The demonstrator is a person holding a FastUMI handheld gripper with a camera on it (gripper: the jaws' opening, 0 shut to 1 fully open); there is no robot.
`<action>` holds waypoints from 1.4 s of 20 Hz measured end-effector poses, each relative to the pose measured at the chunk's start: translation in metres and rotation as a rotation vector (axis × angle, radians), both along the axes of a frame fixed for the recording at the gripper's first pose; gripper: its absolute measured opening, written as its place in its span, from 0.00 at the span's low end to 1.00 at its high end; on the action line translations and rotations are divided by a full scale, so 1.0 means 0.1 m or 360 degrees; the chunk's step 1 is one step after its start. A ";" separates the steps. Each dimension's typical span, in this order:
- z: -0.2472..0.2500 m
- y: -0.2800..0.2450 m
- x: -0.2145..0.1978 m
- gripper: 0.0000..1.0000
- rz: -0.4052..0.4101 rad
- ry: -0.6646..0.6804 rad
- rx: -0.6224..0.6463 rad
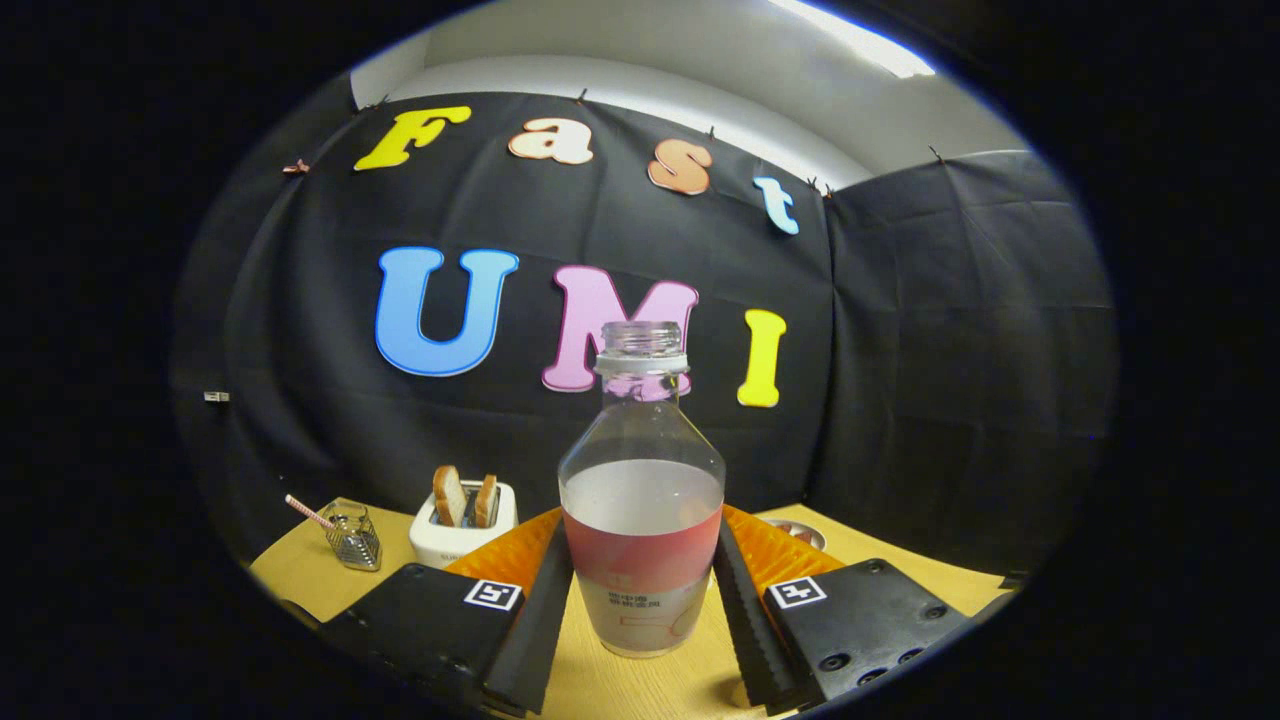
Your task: Take the bottle from table, then pour the juice into the cup, finally place the bottle on the coaster
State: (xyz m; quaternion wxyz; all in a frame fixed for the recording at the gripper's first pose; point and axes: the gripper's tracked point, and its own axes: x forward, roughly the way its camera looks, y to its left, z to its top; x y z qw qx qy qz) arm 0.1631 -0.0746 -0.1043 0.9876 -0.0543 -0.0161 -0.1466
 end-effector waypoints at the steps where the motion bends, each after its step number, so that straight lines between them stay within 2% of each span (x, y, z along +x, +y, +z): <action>1: -0.01 -0.01 0.11 0.74 -0.0013 -0.0036 0.0038; 9: -0.80 -0.45 0.57 0.75 -0.0192 0.0024 0.0084; 13: -1.37 -0.56 0.74 0.75 -0.0213 0.0153 0.0077; 17: -1.72 -0.62 0.85 0.75 -0.0217 0.0232 0.0070; 28: -2.03 -0.64 0.94 0.75 -0.0252 0.0289 0.0122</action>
